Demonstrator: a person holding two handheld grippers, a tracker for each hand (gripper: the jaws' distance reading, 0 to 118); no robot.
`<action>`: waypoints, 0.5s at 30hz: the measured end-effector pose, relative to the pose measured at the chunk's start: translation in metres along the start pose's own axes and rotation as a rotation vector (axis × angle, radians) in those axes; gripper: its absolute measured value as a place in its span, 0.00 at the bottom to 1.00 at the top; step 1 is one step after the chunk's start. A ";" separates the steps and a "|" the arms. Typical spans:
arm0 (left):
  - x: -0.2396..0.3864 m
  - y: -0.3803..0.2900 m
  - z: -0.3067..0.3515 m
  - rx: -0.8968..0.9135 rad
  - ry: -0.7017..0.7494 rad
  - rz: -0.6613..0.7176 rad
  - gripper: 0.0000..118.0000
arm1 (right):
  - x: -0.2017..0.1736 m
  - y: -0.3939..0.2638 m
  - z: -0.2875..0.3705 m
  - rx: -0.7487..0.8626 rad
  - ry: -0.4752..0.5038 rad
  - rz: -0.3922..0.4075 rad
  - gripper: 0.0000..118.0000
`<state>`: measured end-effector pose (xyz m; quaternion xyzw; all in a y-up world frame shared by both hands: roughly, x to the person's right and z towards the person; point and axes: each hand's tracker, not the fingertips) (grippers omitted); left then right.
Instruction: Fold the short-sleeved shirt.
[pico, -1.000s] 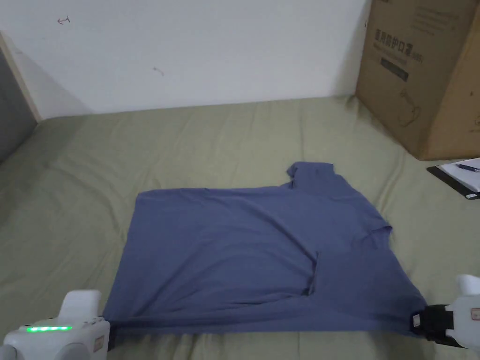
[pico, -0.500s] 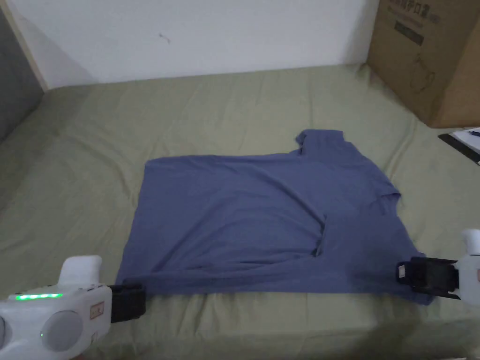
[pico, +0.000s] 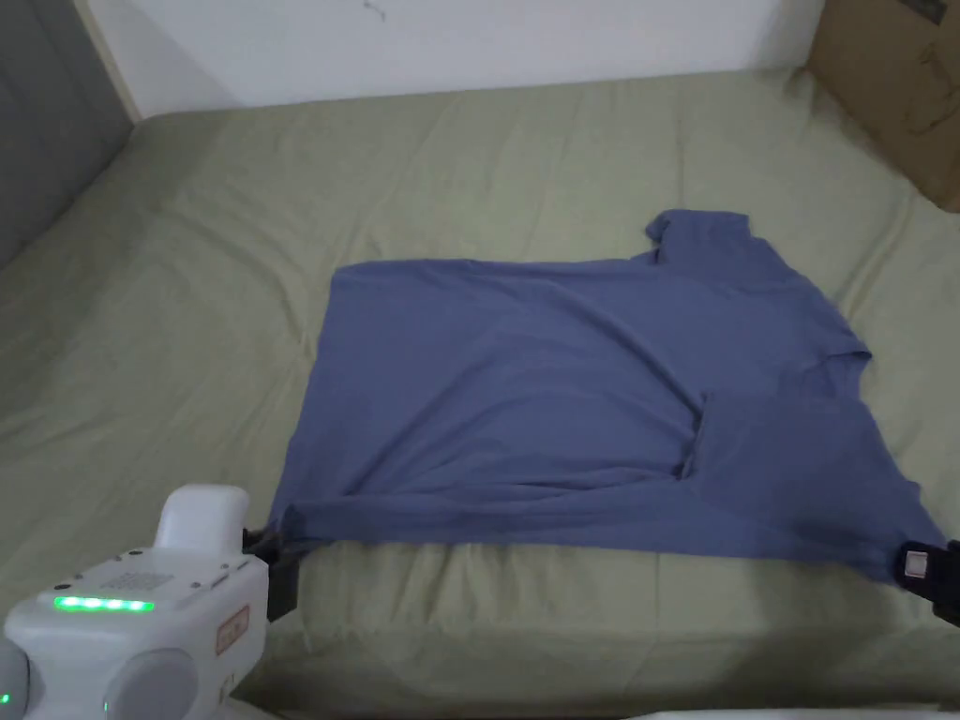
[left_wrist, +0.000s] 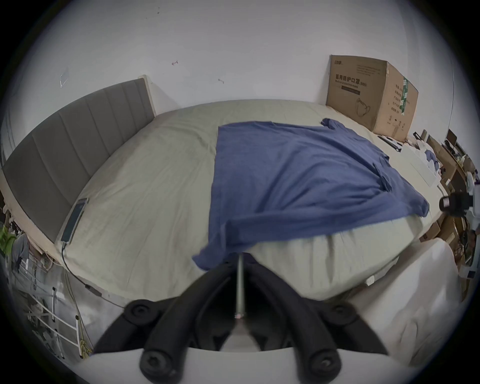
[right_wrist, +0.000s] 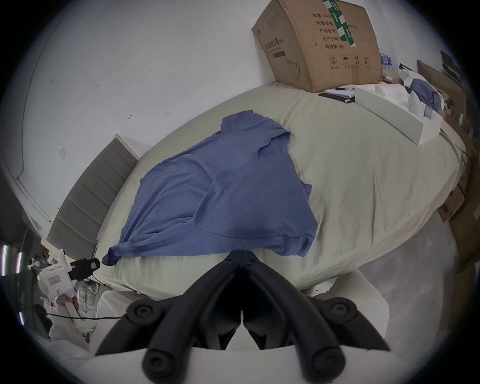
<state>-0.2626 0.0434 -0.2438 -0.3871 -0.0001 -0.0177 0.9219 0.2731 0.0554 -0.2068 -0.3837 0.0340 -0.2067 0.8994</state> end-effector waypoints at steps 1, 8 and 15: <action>-0.001 0.006 -0.010 -0.013 0.000 -0.001 0.53 | 0.001 0.000 -0.002 -0.005 -0.002 -0.001 0.00; 0.009 0.010 -0.071 -0.224 0.008 -0.032 0.59 | 0.013 -0.001 -0.011 -0.037 -0.037 -0.036 0.00; 0.000 0.015 -0.068 -0.149 -0.015 0.042 0.04 | 0.020 0.001 -0.024 -0.076 -0.150 0.033 0.94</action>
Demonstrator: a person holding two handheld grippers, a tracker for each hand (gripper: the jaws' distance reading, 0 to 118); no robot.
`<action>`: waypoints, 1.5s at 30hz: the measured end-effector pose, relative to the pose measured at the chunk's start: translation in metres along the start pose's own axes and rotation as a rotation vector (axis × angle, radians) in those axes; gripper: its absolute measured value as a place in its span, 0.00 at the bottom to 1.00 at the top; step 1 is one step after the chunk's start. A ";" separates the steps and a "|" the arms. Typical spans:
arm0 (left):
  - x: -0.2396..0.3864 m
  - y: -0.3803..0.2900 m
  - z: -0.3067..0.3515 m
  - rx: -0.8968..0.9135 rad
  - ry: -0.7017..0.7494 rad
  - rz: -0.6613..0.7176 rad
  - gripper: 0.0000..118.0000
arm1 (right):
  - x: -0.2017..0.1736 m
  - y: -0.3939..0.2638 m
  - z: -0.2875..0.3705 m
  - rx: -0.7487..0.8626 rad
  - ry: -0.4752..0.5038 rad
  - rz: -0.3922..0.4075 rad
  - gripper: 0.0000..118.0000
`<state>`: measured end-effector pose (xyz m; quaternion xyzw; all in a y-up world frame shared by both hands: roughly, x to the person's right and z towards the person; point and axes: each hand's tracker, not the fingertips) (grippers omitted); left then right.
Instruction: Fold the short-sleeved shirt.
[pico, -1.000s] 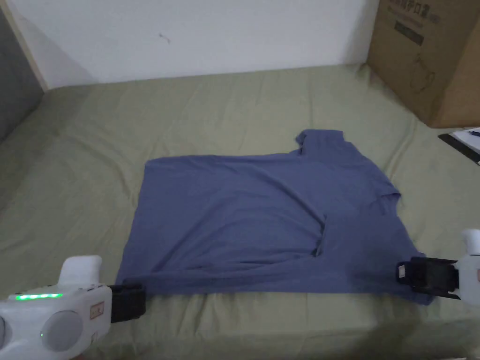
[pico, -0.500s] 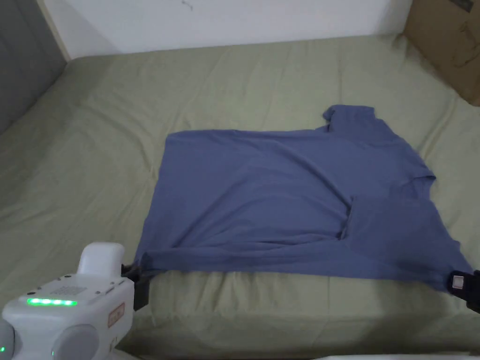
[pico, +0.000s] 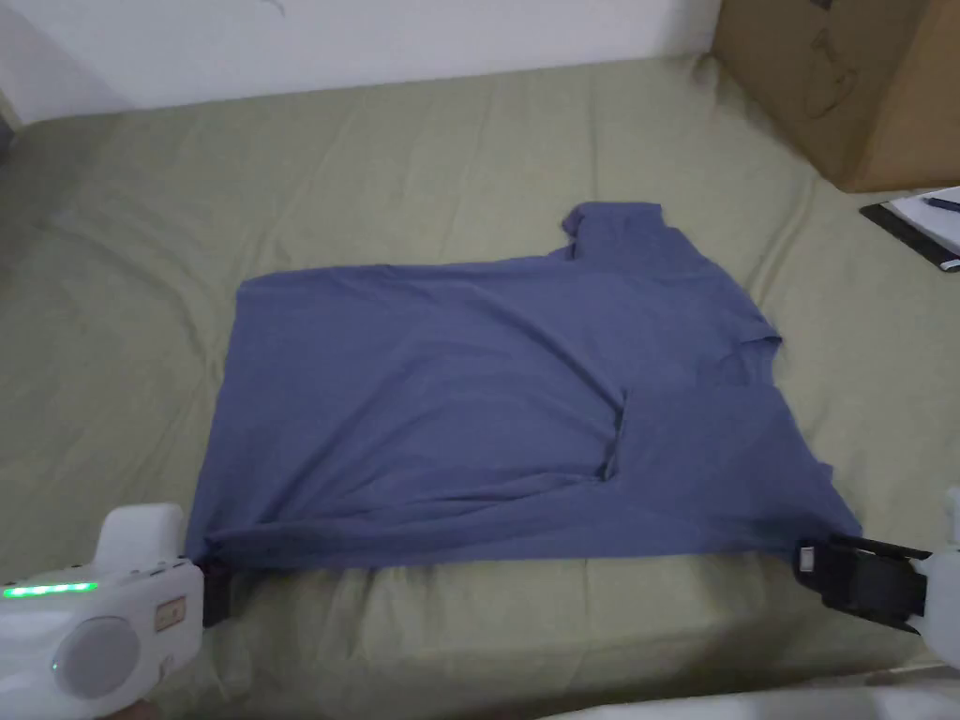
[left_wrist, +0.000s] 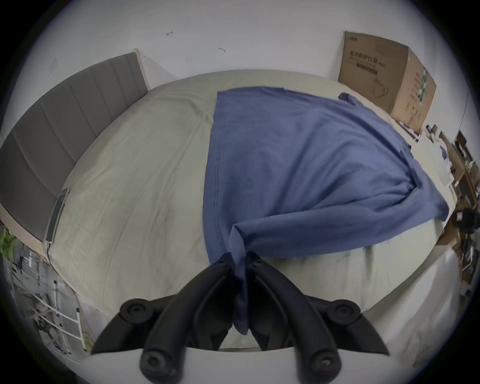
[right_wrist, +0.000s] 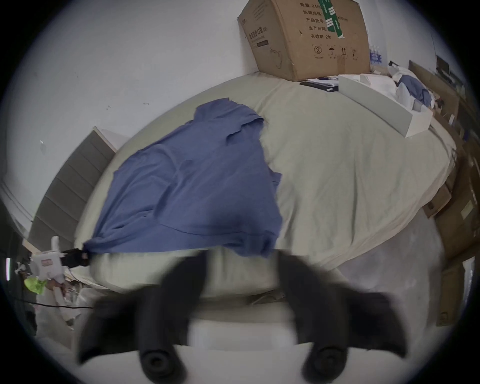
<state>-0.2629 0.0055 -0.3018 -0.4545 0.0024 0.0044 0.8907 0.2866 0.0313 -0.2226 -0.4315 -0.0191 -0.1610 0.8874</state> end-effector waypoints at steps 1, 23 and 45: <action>-0.003 0.000 0.000 0.005 0.001 0.016 0.04 | 0.001 0.002 -0.003 -0.014 0.000 0.004 0.95; -0.002 0.016 0.016 -0.001 -0.006 0.038 0.04 | -0.006 0.064 -0.003 0.057 0.025 0.095 0.05; -0.026 0.136 -0.066 -0.005 -0.026 0.157 0.94 | -0.007 0.174 -0.116 0.031 -0.062 0.004 0.79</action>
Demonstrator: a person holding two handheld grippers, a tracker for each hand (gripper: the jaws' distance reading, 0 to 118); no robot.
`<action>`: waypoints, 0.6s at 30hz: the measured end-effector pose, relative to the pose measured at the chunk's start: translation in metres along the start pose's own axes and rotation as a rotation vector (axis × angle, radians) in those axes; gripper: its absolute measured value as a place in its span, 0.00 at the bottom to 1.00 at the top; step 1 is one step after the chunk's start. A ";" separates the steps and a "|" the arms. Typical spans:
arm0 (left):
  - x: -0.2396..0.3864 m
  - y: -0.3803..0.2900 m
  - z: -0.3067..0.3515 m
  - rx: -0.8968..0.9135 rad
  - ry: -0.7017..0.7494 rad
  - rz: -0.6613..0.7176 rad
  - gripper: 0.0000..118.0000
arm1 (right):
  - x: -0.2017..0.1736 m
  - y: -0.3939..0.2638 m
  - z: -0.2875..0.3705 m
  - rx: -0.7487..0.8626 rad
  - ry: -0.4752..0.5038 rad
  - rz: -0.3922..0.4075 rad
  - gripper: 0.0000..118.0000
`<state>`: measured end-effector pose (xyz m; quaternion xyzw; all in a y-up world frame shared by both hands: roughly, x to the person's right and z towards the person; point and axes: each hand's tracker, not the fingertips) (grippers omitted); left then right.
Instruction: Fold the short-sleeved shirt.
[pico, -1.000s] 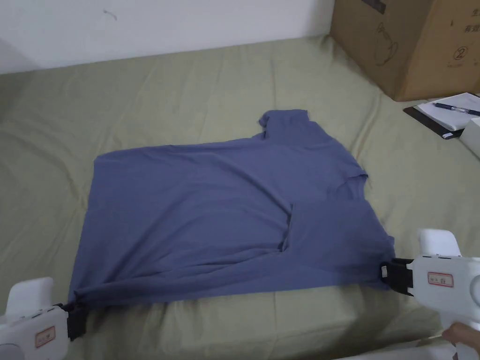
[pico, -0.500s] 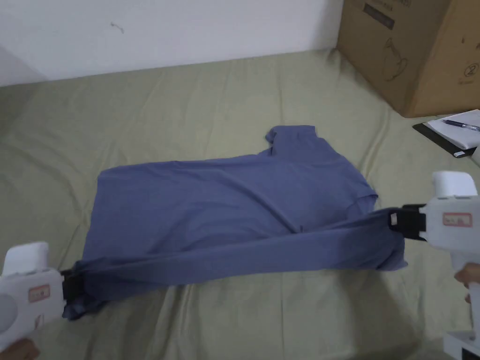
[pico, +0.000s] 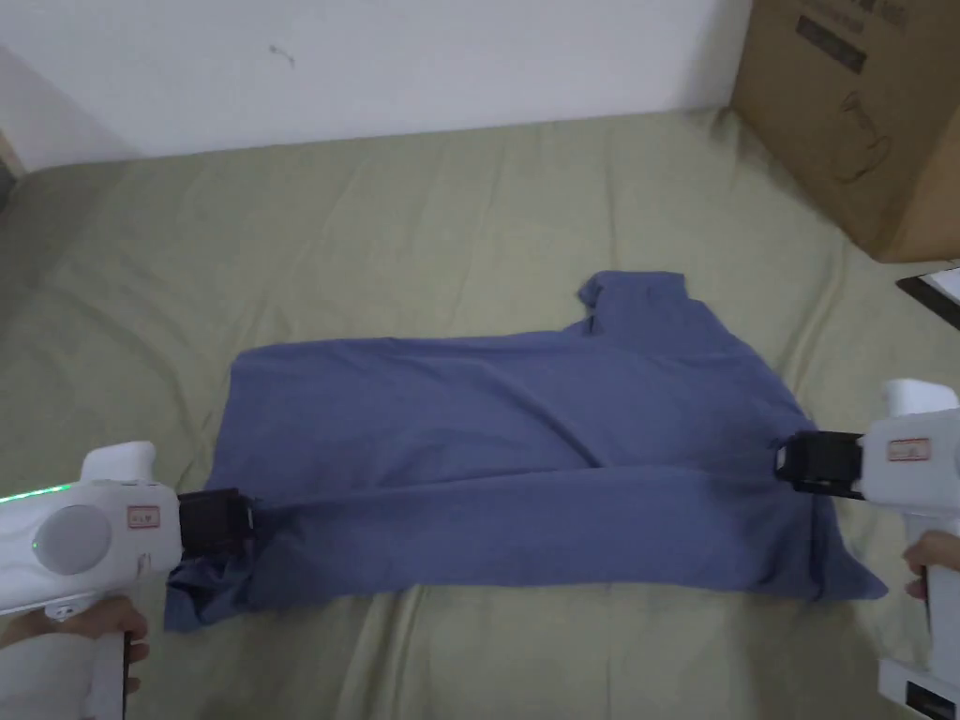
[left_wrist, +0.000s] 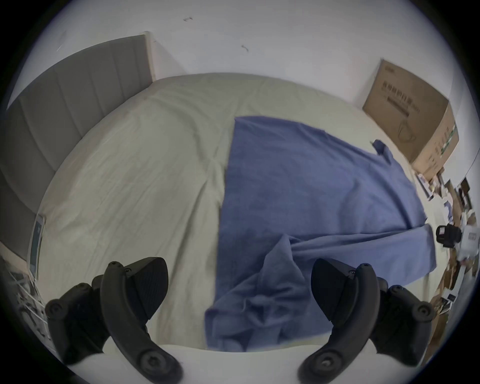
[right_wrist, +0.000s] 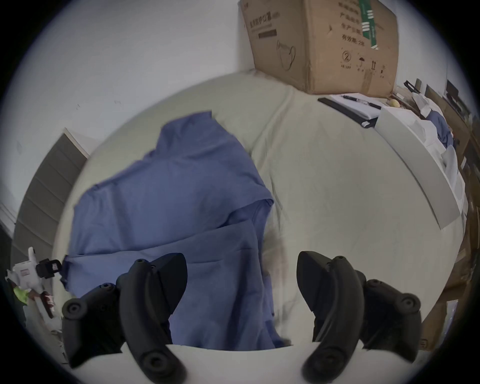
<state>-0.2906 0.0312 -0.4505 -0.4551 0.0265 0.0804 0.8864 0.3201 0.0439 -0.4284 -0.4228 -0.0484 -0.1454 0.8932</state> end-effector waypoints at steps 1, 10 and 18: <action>-0.002 -0.008 0.012 0.001 0.009 -0.004 0.94 | 0.001 -0.004 0.013 0.030 0.002 0.021 0.74; -0.010 -0.098 0.060 0.013 -0.043 0.001 0.00 | -0.009 -0.077 0.082 0.064 0.011 0.101 0.00; 0.008 -0.078 0.033 0.036 0.003 -0.032 0.73 | -0.019 -0.108 0.077 0.002 0.043 0.077 0.00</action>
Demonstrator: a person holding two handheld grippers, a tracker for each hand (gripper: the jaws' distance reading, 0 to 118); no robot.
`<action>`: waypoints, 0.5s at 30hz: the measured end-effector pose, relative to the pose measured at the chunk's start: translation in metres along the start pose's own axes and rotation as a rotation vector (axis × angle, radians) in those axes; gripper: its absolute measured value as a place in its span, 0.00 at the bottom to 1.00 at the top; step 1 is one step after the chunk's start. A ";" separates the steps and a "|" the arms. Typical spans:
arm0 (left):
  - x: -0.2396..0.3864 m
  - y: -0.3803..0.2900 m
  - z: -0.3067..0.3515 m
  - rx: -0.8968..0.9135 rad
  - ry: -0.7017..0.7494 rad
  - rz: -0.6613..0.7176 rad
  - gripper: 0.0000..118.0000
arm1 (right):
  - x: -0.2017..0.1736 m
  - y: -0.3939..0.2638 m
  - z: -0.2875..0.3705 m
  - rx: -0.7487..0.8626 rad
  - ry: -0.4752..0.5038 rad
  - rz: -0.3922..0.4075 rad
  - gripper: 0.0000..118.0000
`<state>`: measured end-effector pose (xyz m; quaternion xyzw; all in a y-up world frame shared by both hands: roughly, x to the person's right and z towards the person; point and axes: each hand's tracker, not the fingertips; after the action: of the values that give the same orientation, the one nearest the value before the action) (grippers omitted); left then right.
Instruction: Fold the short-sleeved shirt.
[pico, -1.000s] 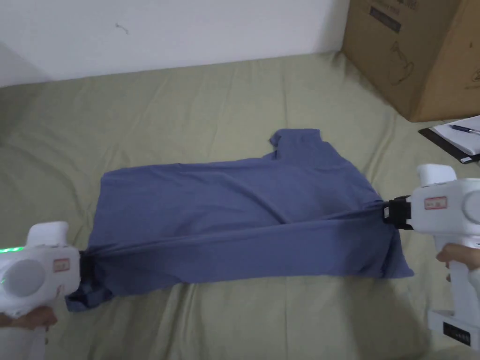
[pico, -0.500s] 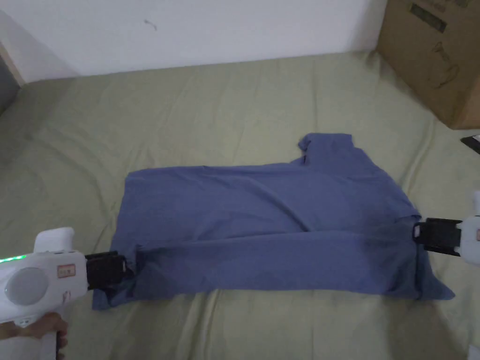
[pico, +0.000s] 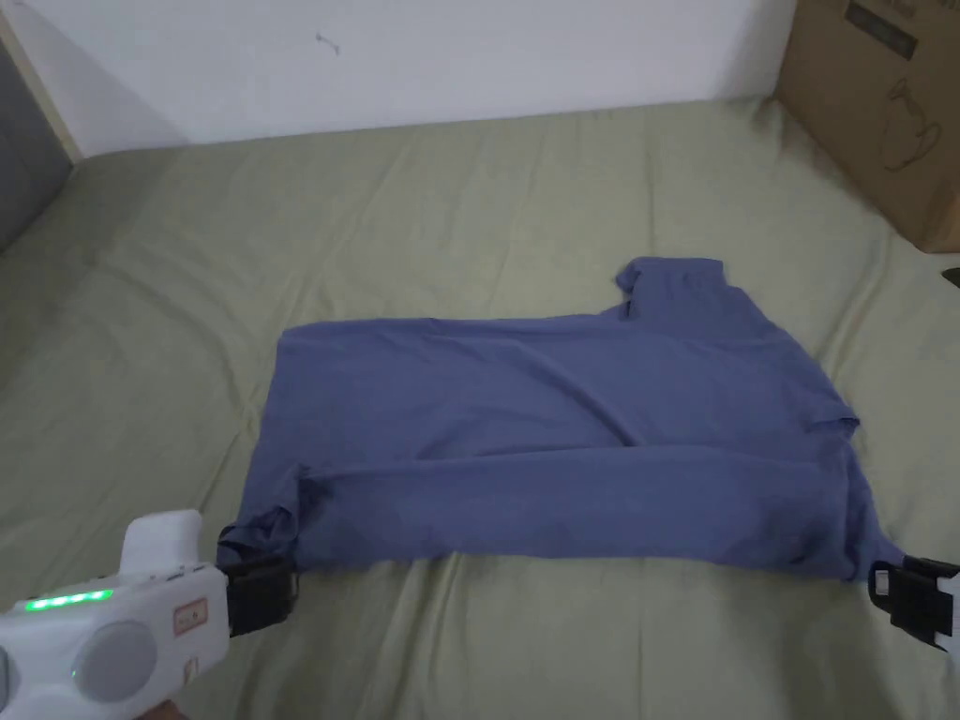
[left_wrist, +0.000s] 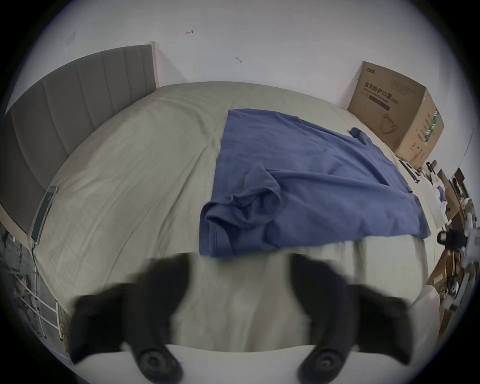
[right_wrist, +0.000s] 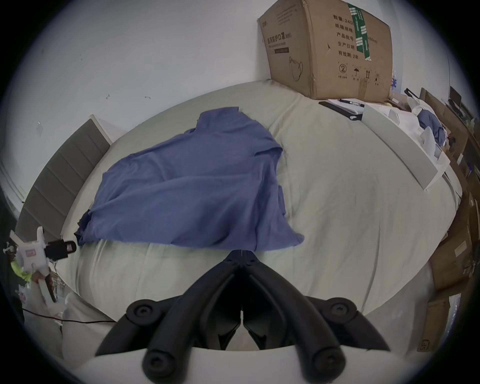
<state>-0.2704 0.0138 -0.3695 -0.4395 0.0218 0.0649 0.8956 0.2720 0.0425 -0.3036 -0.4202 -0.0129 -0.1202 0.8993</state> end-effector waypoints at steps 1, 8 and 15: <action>-0.001 0.004 -0.006 0.000 0.016 0.017 0.89 | 0.001 0.000 -0.001 -0.007 0.006 -0.001 0.00; -0.006 0.011 -0.053 -0.109 0.091 0.089 0.71 | -0.002 -0.003 -0.003 -0.018 0.016 -0.018 0.00; 0.000 0.046 -0.029 -0.076 -0.015 0.066 0.08 | 0.003 0.013 -0.026 -0.030 0.019 -0.018 0.85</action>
<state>-0.2758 0.0189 -0.4234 -0.4716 0.0269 0.0984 0.8759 0.2762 0.0299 -0.3299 -0.4323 -0.0063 -0.1326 0.8919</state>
